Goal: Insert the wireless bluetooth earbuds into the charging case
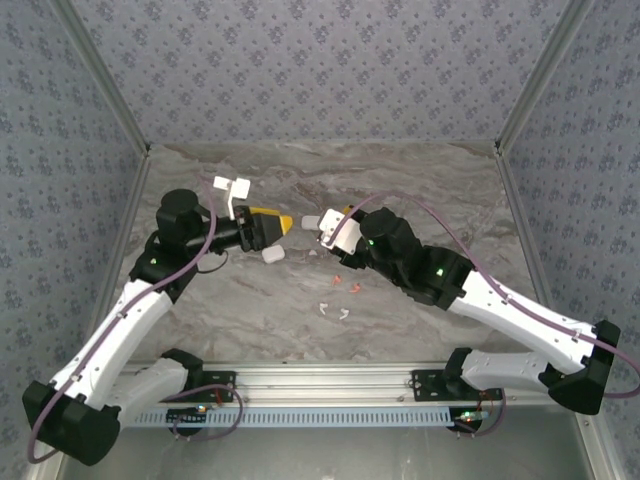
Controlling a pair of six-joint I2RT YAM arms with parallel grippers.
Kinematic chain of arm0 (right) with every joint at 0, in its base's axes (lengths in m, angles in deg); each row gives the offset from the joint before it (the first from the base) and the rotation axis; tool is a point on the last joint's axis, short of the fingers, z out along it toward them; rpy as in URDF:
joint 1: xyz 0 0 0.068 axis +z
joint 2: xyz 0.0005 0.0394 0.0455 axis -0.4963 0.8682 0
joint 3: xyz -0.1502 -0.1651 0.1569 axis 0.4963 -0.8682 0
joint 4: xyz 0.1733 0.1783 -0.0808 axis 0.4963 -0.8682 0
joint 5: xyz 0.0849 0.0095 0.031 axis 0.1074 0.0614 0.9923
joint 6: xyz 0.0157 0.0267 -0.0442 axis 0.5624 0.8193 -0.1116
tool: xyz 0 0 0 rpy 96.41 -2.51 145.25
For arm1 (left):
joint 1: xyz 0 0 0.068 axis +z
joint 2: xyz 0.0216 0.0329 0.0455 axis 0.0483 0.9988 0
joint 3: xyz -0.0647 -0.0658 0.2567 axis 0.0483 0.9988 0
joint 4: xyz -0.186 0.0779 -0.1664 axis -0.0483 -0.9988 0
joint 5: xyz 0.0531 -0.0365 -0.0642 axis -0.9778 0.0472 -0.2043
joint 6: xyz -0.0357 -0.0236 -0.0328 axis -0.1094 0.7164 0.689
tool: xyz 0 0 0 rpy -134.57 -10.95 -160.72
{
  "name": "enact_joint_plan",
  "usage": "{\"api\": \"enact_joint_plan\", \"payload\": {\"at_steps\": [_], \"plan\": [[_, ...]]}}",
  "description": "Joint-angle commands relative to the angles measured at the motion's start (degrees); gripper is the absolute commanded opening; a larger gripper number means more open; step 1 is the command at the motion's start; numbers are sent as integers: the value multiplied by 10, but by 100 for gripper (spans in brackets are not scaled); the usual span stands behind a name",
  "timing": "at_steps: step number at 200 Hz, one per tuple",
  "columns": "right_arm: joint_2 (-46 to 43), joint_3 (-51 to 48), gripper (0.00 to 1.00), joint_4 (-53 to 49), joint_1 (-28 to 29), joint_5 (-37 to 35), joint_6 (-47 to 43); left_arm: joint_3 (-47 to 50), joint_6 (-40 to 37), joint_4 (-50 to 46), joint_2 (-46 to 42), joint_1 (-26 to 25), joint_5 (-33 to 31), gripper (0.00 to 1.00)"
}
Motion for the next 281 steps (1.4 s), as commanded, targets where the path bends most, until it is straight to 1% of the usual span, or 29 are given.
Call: {"api": "enact_joint_plan", "payload": {"at_steps": [1,6,28,74,116,128,142,178,212,262,281], "plan": [[-7,19,49,-2,5,12,-30,-25,8,33,15,-28,20,80],[-6,37,48,-1,6,13,-31,-26,8,35,18,-33,18,80],[-5,41,49,2,8,18,-32,-30,10,43,33,-48,16,78],[1,43,49,8,12,31,-31,-43,5,53,56,-74,20,65],[13,51,49,8,12,37,-34,-49,-3,53,66,-93,18,63],[15,52,49,8,12,41,-33,-49,-4,54,68,-94,16,60],[16,52,49,10,12,44,-32,-51,-5,54,72,-95,18,53],[20,56,49,9,13,53,-31,-56,-6,56,80,-97,20,41],[28,61,49,5,13,54,-31,-58,-7,57,84,-99,19,38],[37,70,50,2,12,59,-27,-61,-12,50,84,-101,19,25],[38,73,53,-5,11,64,-19,-61,-16,48,83,-100,17,20]]}}
